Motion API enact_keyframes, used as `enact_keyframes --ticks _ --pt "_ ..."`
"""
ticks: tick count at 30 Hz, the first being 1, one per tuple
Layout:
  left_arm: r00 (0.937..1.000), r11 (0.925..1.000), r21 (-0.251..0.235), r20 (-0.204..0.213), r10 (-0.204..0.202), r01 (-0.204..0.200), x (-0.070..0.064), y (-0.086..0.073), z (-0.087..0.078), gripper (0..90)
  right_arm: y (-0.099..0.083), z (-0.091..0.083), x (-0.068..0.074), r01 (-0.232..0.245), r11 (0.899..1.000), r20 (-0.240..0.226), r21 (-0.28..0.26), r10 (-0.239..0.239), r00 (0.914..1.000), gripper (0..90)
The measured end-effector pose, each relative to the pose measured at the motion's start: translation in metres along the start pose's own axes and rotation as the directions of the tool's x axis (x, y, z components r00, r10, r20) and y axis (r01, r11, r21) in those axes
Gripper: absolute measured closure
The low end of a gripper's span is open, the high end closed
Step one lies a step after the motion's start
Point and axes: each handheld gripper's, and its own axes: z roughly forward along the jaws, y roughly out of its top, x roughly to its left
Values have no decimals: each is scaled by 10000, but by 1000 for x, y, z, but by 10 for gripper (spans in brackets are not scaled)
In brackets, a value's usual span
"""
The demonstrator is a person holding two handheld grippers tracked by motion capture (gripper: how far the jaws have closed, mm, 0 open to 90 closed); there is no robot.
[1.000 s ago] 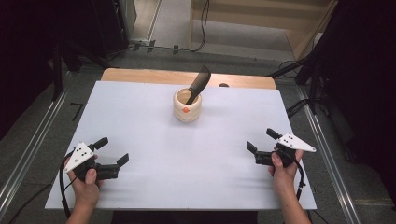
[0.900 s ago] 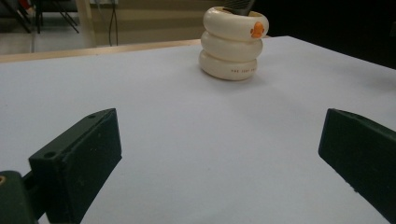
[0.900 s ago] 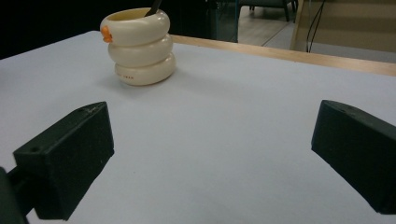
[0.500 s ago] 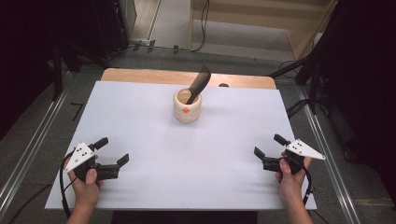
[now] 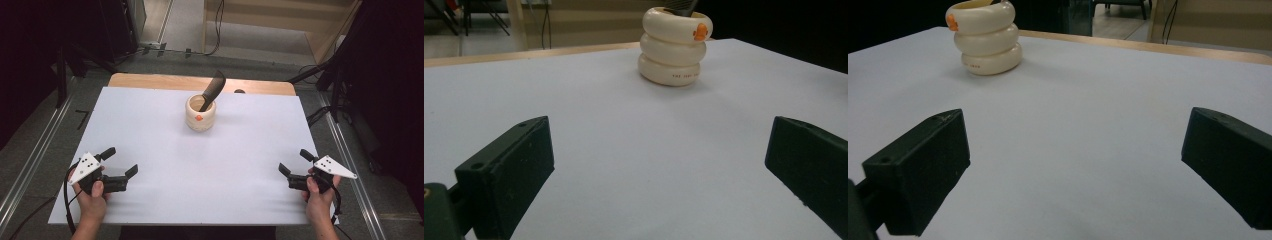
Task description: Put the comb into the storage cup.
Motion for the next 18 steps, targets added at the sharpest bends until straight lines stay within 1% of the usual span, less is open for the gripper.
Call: enact_keyframes --ticks 3,18 --pt "10000 10000 0 -3 -4 4 0 0 0 0 -2 -5 -2 -89 10000 52 -44 89 9999 0" --pt "10000 10000 -3 -19 1 -1 0 0 0 0 -13 -24 -11 -191 9998 392 -38 192 9990 0"
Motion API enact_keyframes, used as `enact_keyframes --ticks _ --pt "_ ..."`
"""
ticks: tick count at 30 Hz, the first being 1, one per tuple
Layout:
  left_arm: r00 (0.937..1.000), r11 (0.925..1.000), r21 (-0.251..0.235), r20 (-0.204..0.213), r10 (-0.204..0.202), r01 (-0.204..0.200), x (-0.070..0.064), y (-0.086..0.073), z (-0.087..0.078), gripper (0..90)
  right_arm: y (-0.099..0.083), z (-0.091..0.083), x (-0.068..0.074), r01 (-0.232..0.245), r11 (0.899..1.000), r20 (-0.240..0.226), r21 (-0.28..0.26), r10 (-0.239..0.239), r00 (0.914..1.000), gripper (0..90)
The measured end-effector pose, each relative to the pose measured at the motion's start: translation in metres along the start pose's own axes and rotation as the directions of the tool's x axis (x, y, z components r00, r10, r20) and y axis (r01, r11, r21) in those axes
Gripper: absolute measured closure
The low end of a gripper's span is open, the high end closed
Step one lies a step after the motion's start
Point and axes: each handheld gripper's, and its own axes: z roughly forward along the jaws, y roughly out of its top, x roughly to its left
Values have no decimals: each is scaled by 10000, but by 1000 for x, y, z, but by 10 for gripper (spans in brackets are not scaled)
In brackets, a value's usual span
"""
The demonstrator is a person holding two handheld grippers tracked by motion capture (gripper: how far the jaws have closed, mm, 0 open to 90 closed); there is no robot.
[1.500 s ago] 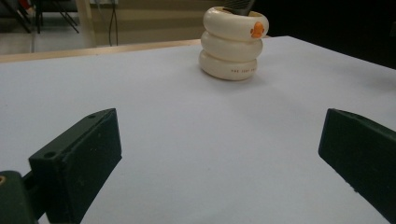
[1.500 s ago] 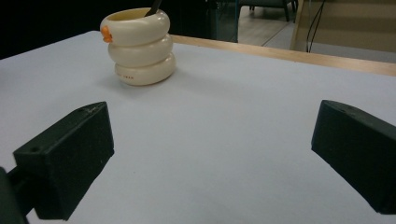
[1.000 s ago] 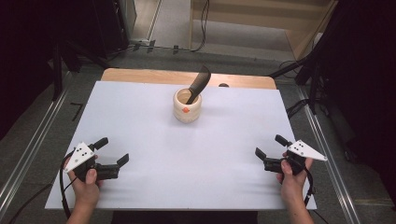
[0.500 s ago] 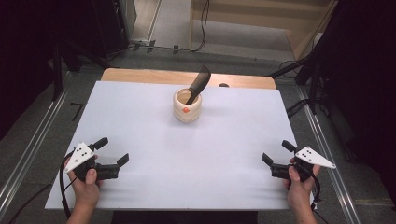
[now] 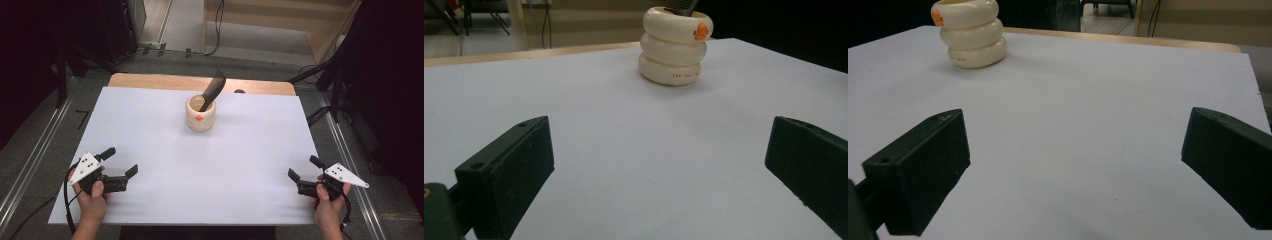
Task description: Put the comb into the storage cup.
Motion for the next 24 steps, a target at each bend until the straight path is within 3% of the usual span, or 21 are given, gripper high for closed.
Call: enact_keyframes --ticks 10,21,24 --pt "10000 10000 -5 41 15 -15 0 0 0 0 -8 -5 -4 -141 9998 -151 -126 140 9998 0" --pt "10000 10000 51 -11 20 -20 -1 0 1 0 -13 -1 -1 242 9997 -224 -88 -244 9995 0" --pt "10000 10000 75 -10 49 -49 -1 0 1 0 -13 -1 -3 -14 9999 -355 -137 10 9994 0"
